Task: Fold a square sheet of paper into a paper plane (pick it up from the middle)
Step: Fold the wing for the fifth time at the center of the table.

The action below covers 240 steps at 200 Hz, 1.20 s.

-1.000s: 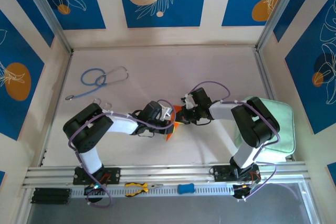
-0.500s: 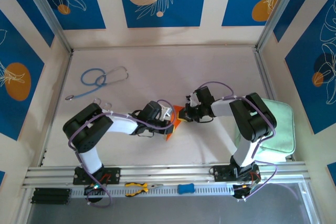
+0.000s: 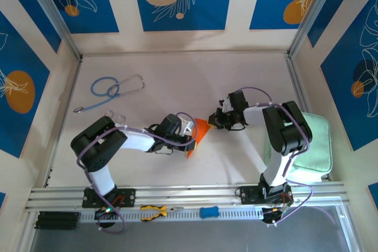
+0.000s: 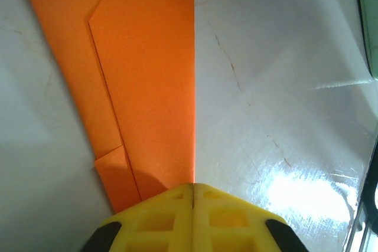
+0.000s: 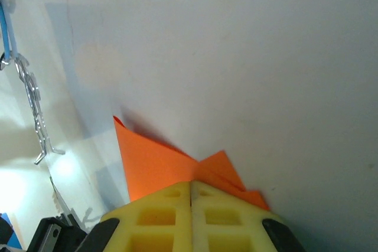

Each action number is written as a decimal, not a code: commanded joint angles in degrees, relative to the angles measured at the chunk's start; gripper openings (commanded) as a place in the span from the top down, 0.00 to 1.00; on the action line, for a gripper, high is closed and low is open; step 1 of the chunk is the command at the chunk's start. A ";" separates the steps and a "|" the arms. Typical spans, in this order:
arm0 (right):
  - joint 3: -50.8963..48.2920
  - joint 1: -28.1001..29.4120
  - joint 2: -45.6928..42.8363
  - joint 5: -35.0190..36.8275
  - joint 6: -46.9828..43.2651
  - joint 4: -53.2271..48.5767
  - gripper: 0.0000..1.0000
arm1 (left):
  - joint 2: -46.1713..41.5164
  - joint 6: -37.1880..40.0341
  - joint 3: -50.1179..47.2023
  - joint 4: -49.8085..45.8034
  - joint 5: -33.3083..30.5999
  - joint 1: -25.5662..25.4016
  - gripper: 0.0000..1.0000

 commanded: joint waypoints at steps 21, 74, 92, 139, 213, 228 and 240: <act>1.83 -2.52 -1.20 3.97 -0.28 -3.60 0.93 | 2.20 1.17 -3.82 -10.78 -2.19 0.78 1.00; 2.55 -4.18 -9.08 3.59 -0.25 -6.94 0.93 | 1.69 1.22 -3.95 -10.52 -2.02 0.82 1.00; 0.57 -3.01 -12.11 2.94 0.56 -5.84 0.92 | 1.47 1.15 -3.97 -10.37 -2.12 0.80 1.00; -4.05 2.09 -12.81 -1.05 1.69 -1.98 0.93 | 1.42 0.84 -3.73 -9.95 -1.80 0.78 1.00; -2.05 3.34 -4.31 1.21 1.58 -1.22 0.96 | 1.20 0.49 -3.43 -9.62 -1.11 0.75 1.00; -1.33 2.31 -2.86 3.10 1.01 -2.13 0.97 | 1.07 0.64 -3.46 -9.73 -1.18 0.83 1.00; -0.51 1.11 -1.99 3.83 0.53 -3.01 0.97 | 0.98 0.62 -3.54 -9.73 -1.17 0.80 1.00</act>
